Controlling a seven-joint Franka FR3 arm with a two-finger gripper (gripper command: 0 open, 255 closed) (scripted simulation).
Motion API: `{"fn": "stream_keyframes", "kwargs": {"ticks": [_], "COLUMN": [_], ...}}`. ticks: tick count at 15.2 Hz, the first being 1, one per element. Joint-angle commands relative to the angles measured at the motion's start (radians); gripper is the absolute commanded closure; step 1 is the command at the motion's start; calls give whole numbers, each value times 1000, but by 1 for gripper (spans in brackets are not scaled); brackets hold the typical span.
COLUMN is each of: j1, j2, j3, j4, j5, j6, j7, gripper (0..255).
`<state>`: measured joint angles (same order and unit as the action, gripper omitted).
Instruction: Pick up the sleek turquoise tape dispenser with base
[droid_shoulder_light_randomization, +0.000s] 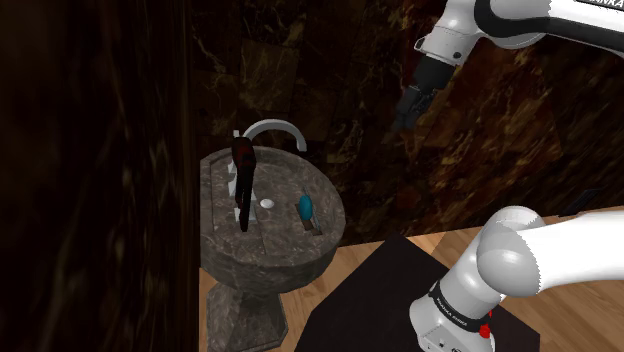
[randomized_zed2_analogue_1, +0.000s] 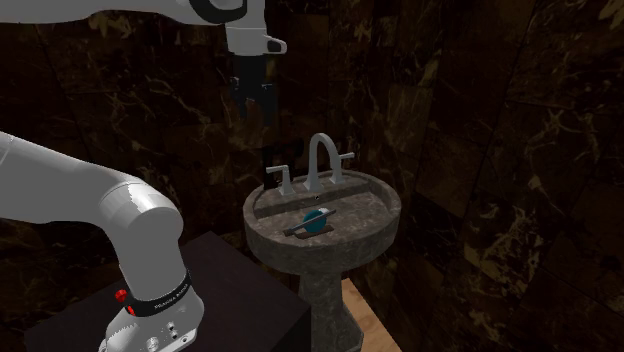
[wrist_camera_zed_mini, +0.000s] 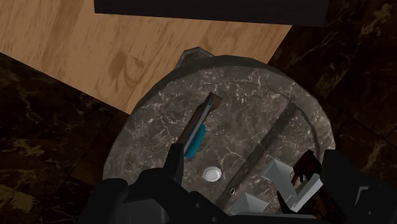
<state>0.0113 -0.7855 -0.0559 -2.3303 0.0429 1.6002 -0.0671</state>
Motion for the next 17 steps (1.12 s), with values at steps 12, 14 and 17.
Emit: {"fn": "stream_keyframes", "kwargs": {"ticks": [12,14,17], "j1": [4,7,12], "j2": [119,168,257], "j3": [-8,-11,-16], "j4": [-286,-319,-355], "j5": [-5,-4,0], "j6": [452,541,680], "j7": [-37,-44,-58], "gripper": [0,0,0]}}
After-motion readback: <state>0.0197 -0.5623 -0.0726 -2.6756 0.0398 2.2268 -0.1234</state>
